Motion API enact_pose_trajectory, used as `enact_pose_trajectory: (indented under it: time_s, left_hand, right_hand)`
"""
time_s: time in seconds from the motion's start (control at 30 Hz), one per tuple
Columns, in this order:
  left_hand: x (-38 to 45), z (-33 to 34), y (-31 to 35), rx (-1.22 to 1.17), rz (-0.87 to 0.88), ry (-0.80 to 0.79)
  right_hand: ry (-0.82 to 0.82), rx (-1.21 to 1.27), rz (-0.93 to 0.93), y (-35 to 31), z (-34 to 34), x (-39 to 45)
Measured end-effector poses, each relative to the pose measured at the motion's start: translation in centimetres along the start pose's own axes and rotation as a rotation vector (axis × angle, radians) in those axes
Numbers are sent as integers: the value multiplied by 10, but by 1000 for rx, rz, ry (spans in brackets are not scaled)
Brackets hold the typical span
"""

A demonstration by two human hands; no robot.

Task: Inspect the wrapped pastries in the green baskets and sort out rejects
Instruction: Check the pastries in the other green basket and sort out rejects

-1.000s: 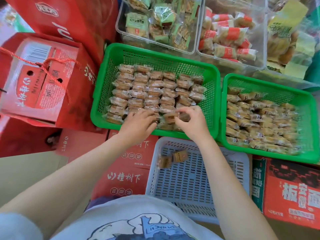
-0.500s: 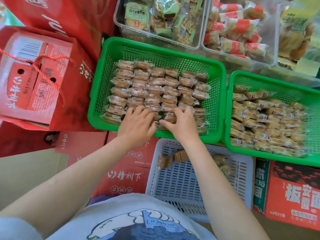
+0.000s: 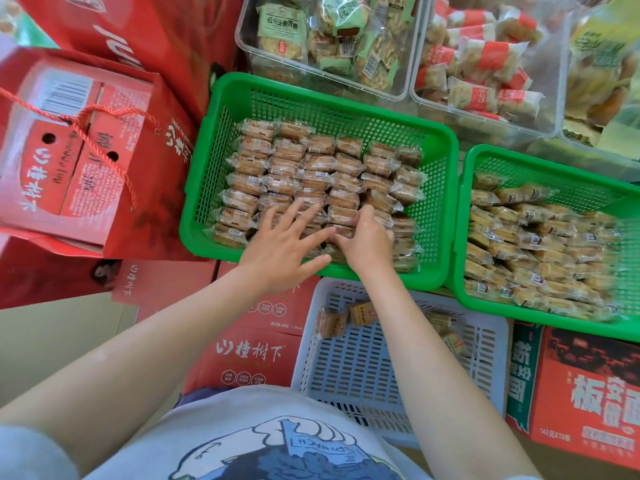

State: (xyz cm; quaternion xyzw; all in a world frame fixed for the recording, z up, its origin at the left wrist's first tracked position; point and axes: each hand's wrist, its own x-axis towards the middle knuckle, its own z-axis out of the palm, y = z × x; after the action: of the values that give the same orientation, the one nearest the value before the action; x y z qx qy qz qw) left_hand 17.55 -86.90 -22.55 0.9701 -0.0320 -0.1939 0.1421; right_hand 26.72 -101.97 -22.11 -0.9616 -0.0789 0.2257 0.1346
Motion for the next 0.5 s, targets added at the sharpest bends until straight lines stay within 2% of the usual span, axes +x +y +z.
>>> enact_pose_trajectory:
  time_s: [0.1, 0.17, 0.33, 0.5]
  left_hand:
    - [8, -2, 1, 7, 2, -71]
    - [12, -2, 1, 2, -5, -91]
    - [12, -3, 2, -9, -6, -100]
    - [11, -6, 3, -21, -14, -107]
  right_hand:
    - [-56, 106, 0, 7, -12, 1]
    - [15, 158, 15, 10, -16, 1]
    - [170, 25, -39, 6, -8, 11]
    - [161, -77, -19, 3, -2, 16]
